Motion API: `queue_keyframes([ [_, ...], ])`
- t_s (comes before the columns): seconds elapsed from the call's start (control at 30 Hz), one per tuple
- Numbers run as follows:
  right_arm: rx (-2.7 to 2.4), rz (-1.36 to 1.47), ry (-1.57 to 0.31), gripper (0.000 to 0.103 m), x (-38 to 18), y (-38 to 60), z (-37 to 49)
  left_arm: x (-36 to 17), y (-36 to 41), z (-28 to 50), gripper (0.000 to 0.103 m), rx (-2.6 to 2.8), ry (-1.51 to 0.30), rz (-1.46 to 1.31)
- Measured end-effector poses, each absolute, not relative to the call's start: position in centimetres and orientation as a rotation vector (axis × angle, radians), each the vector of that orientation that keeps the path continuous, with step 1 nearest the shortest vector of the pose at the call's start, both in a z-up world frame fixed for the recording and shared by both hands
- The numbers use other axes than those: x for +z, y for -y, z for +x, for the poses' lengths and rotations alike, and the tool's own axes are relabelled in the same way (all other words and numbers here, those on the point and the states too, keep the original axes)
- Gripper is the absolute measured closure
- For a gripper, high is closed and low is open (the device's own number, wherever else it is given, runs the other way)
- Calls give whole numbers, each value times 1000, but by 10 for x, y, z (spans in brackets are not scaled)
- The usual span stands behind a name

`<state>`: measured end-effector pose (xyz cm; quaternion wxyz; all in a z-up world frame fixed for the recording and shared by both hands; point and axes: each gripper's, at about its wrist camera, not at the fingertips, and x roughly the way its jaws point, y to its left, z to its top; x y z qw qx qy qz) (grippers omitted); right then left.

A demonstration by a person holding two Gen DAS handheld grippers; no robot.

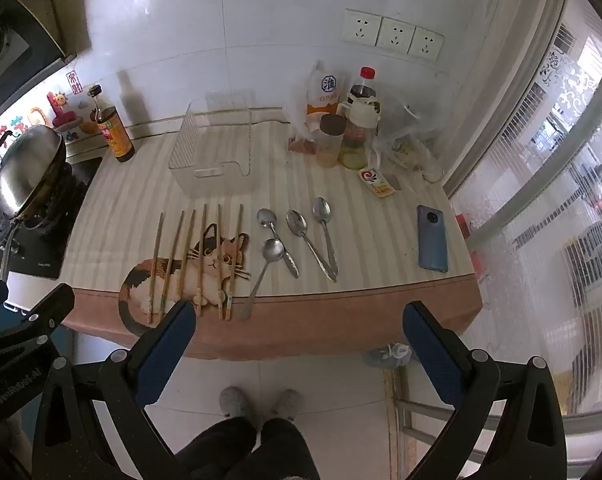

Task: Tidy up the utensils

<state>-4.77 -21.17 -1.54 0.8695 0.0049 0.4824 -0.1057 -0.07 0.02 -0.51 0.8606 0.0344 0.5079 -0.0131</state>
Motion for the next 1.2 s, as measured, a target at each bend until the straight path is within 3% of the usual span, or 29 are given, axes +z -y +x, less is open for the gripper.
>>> queue_keyframes([
  [1.2,-233,-4,-1000,0,-13,211,-42,-2,-10,-5,0,-21,-1057,69],
])
